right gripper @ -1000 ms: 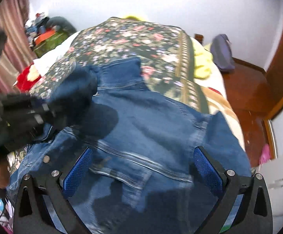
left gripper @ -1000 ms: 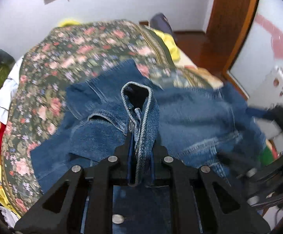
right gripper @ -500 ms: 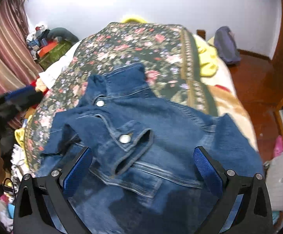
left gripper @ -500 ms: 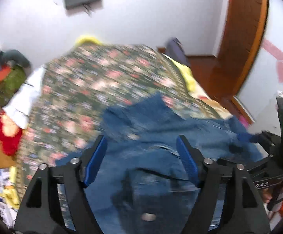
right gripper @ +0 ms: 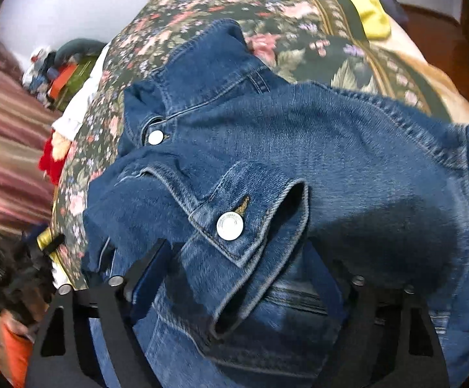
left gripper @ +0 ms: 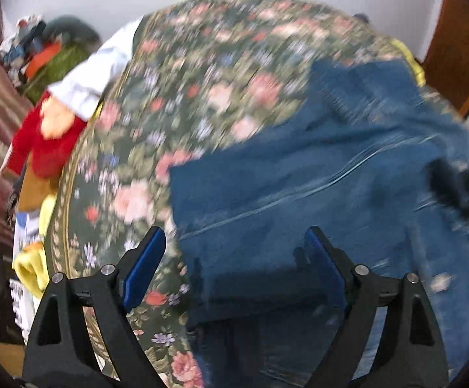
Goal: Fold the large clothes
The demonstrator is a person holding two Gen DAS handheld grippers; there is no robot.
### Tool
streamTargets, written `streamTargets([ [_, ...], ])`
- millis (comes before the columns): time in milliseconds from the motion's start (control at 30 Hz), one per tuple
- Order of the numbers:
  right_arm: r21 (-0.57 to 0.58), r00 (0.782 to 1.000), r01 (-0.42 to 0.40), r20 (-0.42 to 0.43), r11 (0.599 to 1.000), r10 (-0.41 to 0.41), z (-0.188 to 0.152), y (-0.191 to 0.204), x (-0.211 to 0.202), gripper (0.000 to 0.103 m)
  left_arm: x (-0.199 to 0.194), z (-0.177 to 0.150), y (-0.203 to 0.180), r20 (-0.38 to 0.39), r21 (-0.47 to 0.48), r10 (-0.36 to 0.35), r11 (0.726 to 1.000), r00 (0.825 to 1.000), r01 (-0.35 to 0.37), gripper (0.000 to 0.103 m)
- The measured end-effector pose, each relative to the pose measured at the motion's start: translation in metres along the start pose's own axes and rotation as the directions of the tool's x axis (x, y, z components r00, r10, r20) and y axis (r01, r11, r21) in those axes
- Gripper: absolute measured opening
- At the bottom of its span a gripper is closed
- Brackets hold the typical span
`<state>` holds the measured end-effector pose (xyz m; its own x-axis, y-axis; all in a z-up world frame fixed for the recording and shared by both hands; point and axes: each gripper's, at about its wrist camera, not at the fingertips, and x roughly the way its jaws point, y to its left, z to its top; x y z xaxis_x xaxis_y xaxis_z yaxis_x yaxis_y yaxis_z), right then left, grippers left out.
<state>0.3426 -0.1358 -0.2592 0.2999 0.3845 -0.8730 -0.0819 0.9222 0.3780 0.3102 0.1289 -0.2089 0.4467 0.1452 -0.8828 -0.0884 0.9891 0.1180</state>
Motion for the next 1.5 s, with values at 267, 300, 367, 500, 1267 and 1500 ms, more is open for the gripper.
streamTargets([
  [267,-0.067,0.996,0.059,0.072,0.996,-0.054,0.008,0.032,-0.012,0.031,0.043,-0.014,0.025,-0.041,-0.087,-0.098,0.992,0.994,0.094,0.088],
  [300,-0.102,0.991,0.075,0.116,0.992,-0.063,0.010,0.040,-0.023,0.030,0.047,-0.015,0.026,-0.052,-0.095,-0.115,0.989,0.992,0.110,0.088],
  [367,-0.154,0.978,0.094,0.200,0.984,-0.062,0.014,0.052,-0.050,0.021,0.052,-0.016,0.025,-0.065,-0.100,-0.099,0.991,0.993,0.092,0.088],
  [500,-0.164,0.966,0.061,0.258,0.985,-0.017,0.029,0.059,-0.094,0.013,0.051,-0.015,0.024,-0.068,-0.052,-0.062,0.997,0.996,0.059,0.088],
  [1267,-0.245,0.956,0.289,0.031,0.925,-0.291,0.004,0.015,-0.020,0.009,0.006,-0.010,0.035,0.026,-0.029,-0.075,0.997,0.997,0.076,0.088],
  [1500,-0.196,0.977,0.204,-0.015,0.959,-0.211,0.014,0.005,-0.029,0.009,0.002,-0.018,0.043,0.042,0.007,-0.060,0.998,0.997,0.060,0.088],
])
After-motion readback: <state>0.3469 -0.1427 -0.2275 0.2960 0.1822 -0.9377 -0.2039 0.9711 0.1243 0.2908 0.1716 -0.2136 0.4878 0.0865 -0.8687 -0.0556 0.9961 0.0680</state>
